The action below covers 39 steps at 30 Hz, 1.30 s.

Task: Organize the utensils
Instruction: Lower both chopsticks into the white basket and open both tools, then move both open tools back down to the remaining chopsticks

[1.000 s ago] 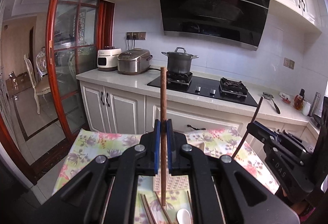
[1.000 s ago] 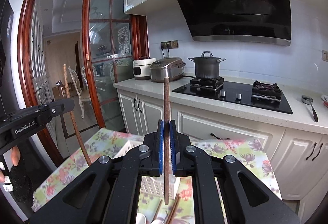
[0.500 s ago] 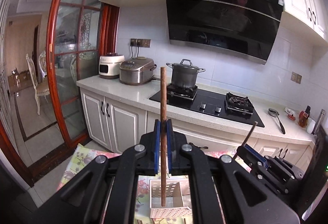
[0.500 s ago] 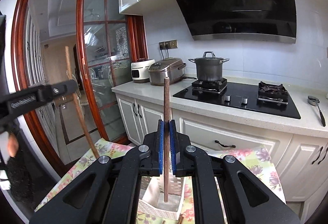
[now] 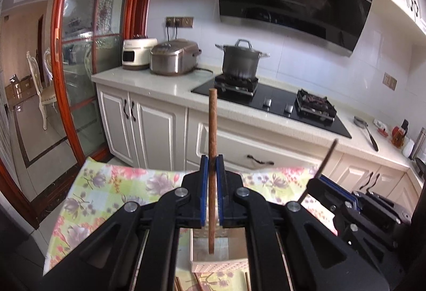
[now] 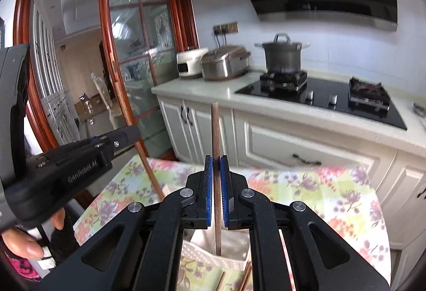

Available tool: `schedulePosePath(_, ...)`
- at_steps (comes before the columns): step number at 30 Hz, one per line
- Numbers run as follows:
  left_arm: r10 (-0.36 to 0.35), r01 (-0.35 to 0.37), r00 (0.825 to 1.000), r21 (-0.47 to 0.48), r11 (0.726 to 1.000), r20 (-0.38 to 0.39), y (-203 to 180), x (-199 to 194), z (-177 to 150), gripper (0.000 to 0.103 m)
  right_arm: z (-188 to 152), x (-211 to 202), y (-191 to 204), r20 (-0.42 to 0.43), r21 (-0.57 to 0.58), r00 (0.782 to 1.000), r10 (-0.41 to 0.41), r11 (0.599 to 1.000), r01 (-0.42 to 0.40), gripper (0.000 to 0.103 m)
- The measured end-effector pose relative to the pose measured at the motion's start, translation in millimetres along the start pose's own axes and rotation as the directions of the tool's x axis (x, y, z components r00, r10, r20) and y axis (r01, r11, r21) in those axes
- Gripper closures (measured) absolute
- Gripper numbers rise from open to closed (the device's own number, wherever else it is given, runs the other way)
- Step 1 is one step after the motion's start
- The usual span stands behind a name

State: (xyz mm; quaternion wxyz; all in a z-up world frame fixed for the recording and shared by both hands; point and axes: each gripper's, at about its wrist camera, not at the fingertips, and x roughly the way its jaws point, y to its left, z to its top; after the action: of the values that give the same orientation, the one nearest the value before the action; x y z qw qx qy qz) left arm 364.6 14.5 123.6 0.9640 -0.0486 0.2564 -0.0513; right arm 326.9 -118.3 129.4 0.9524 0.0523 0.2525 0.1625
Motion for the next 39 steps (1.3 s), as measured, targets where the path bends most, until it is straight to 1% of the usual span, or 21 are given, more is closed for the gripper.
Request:
schedulePosePath(2,0.005,-0.005,1.000,-0.007,1.000,-0.009,2.7,4.7,-6.2,0.095,-1.9,6.4,-0.9,-0.012,-0.008,1.000,-0.028,1.000,0.028,0.090)
schedulePosePath(3,0.011,-0.011,1.000,-0.007,1.000,-0.012,3.7,5.6,-7.9,0.093,-2.8,9.7,-1.2,-0.015,-0.007,0.999,-0.042,0.999,0.042,0.082)
schedulePosePath(4,0.015,-0.016,1.000,-0.006,1.000,-0.010,4.3,5.5,-9.9,0.088,-4.3,11.9,-1.8,-0.017,-0.002,0.999,-0.044,0.999,0.044,0.075)
schedulePosePath(5,0.023,-0.023,1.000,-0.005,1.000,-0.005,6.0,5.0,-10.4,0.083,-5.2,13.1,-4.6,-0.016,0.009,0.999,-0.042,0.999,0.042,0.060)
schedulePosePath(6,0.034,-0.034,0.999,-0.003,0.999,0.002,7.3,3.4,-11.2,0.081,-6.7,12.9,-7.0,-0.010,0.016,0.999,-0.042,0.999,0.042,0.054)
schedulePosePath(8,0.054,-0.054,0.998,0.002,0.999,0.019,8.8,-0.5,-14.1,0.070,-9.9,12.1,-10.4,-0.002,0.012,0.998,-0.057,0.998,0.057,0.054)
schedulePosePath(10,0.067,-0.067,0.997,0.004,0.998,0.031,11.8,-4.2,-15.9,0.064,-13.7,11.3,-14.0,0.000,0.011,0.998,-0.063,0.998,0.063,0.054)
schedulePosePath(12,0.077,-0.077,0.996,0.003,0.997,0.037,15.4,-8.3,-18.3,0.061,-19.3,8.6,-18.2,0.000,0.019,0.998,-0.066,0.998,0.066,0.054)
schedulePosePath(13,0.080,-0.080,0.996,0.001,0.997,0.040,17.9,-11.2,-20.2,0.058,-21.5,7.0,-20.1,0.000,0.022,0.998,-0.066,0.998,0.066,0.054)
schedulePosePath(14,0.081,-0.081,0.996,-0.002,0.997,0.044,19.7,-14.1,-22.9,0.053,-25.5,4.7,-22.5,0.000,0.025,0.998,-0.066,0.998,0.066,0.054)
schedulePosePath(16,0.088,-0.088,0.995,-0.010,0.996,0.052,23.9,-22.3,-30.9,0.048,-33.8,-0.4,-26.4,0.001,0.032,0.998,-0.070,0.997,0.070,0.054)
schedulePosePath(18,0.092,-0.091,0.994,-0.013,0.996,0.061,27.7,-33.5,-42.4,0.045,-46.2,-6.5,-30.2,-0.001,0.037,0.997,-0.072,0.997,0.072,0.054)
schedulePosePath(20,0.097,-0.096,0.993,-0.017,0.995,0.070,30.7,-43.9,-54.0,0.036,-59.4,-13.1,-32.5,-0.002,0.040,0.997,-0.076,0.996,0.076,0.054)
schedulePosePath(22,0.105,-0.104,0.991,-0.023,0.994,0.077,33.9,-53.3,-68.2,0.031,-76.2,-19.4,-35.1,-0.014,0.046,0.997,-0.075,0.996,0.075,0.054)
schedulePosePath(24,0.116,-0.114,0.990,-0.026,0.993,0.075,37.3,-62.7,-86.4,0.027,-89.8,-24.3,-37.0,-0.026,0.055,0.997,-0.075,0.996,0.076,0.054)
schedulePosePath(26,0.123,-0.122,0.990,-0.023,0.992,0.066,39.2,-69.3,-102.2,0.021,-105.2,-29.0,-39.6,-0.041,0.065,0.996,-0.078,0.995,0.080,0.054)
schedulePosePath(29,0.134,-0.134,0.990,-0.017,0.991,0.047,42.9,-75.0,-127.3,0.014,-124.4,-35.2,-42.4,-0.058,0.070,0.994,-0.093,0.993,0.097,0.054)
schedulePosePath(31,0.138,-0.137,0.990,-0.026,0.990,0.030,47.8,-76.8,-139.7,0.013,-137.4,-40.1,-45.2,-0.064,0.081,0.993,-0.098,0.991,0.103,0.054)
schedulePosePath(34,0.135,-0.134,0.991,-0.088,0.987,-0.001,59.3,-79.7,-161.6,0.009,-153.9,-42.8,-48.1,-0.084,0.100,0.992,-0.096,0.989,0.104,0.055)
schedulePosePath(36,0.131,-0.133,0.991,-0.112,0.985,-0.025,64.4,-78.2,-174.0,0.009,-166.9,-40.8,-50.2,-0.109,0.112,0.989,-0.099,0.987,0.111,0.056)
schedulePosePath(39,0.148,-0.155,0.986,-0.109,0.982,-0.071,67.1,-70.5,-193.4,0.009,-186.5,-33.7,-52.5,-0.154,0.129,0.983,-0.102,0.984,0.123,0.059)
